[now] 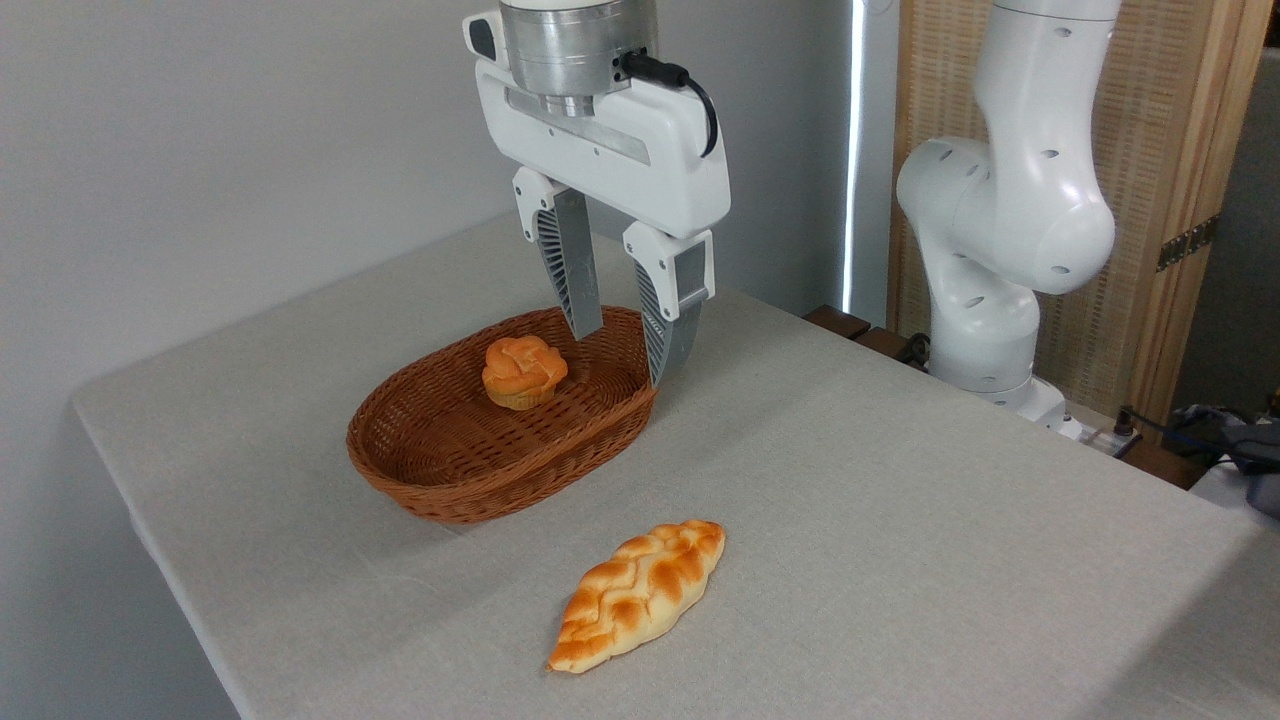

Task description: Put bread into the basket

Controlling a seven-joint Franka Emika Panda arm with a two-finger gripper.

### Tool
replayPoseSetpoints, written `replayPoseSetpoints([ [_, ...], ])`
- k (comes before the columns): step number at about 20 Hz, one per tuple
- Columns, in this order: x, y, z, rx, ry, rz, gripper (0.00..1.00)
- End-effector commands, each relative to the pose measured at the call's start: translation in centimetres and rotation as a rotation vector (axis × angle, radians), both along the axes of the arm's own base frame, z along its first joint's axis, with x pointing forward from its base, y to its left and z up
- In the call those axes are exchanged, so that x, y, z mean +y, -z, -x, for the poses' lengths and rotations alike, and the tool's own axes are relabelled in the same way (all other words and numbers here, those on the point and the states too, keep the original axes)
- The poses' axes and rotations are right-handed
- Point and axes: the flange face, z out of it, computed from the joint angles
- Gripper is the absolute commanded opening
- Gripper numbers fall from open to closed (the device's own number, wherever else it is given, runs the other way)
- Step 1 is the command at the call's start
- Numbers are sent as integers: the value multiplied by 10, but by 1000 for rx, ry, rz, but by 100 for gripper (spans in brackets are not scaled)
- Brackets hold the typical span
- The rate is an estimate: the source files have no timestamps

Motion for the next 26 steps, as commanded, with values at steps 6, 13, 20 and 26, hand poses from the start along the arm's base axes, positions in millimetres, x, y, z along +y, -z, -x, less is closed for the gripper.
replayPoseSetpoints([
  [6,5,-3,0,-3,2,38,100],
  [13,2,-1,-4,-2,-2,37,100],
  [20,-4,7,-10,9,11,35,100],
  [26,-8,31,-29,-29,17,30,100],
])
